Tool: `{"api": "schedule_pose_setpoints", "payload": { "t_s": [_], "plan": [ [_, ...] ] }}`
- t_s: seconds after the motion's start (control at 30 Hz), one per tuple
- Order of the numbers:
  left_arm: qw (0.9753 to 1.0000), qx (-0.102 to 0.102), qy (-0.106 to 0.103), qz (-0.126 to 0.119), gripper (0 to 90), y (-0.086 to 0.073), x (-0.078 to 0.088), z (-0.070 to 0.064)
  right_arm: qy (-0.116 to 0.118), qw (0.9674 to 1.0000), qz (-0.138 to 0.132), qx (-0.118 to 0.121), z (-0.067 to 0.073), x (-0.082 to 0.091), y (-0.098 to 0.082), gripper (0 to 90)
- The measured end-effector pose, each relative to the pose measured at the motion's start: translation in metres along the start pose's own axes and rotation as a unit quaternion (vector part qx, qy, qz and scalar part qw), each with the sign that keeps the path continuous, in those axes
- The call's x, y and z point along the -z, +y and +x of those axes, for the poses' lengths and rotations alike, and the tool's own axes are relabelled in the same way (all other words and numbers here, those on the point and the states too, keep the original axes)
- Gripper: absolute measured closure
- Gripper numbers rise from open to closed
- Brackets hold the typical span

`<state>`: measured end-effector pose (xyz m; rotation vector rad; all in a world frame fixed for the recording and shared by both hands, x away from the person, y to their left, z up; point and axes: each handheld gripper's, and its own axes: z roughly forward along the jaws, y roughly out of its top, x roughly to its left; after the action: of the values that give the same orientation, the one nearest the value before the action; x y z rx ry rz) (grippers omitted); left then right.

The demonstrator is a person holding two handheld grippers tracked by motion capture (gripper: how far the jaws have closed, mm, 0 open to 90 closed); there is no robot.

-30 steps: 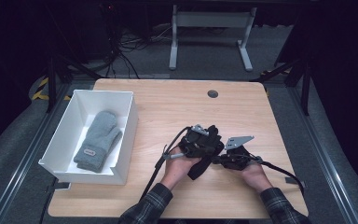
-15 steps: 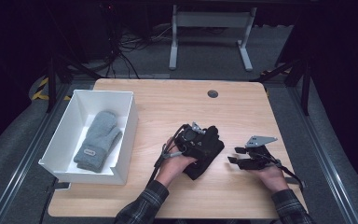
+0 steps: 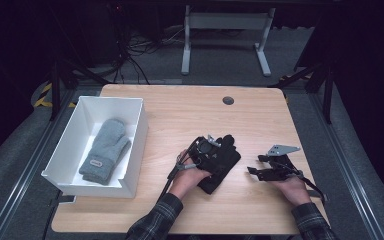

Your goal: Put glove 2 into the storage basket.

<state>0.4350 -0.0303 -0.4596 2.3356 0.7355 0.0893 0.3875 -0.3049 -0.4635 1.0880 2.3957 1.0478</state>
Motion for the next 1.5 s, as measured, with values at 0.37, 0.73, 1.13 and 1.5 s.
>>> {"api": "schedule_pose_setpoints", "payload": {
  "t_s": [0.37, 0.73, 1.13, 1.5],
  "plan": [
    [0.9983, -0.010, -0.057, 0.001, 56.4, 0.001, 0.005, 0.002, -0.010, 0.9997, -0.014, 0.016, -0.002, -0.002, -0.005, 24.0],
    [0.9964, 0.012, -0.083, 0.007, 68.4, 0.005, 0.020, 0.009, -0.016, 0.9997, -0.009, 0.017, -0.002, -0.002, -0.004, 20.6],
    [0.9979, 0.023, -0.060, -0.002, 68.4, 0.017, 0.066, 0.009, -0.018, 0.9997, -0.007, 0.015, -0.003, -0.003, -0.004, 17.9],
    [0.9984, 0.025, -0.042, -0.028, 68.4, 0.033, 0.125, 0.014, -0.021, 0.9997, -0.006, 0.013, -0.003, -0.004, -0.004, 16.5]
  ]
}}
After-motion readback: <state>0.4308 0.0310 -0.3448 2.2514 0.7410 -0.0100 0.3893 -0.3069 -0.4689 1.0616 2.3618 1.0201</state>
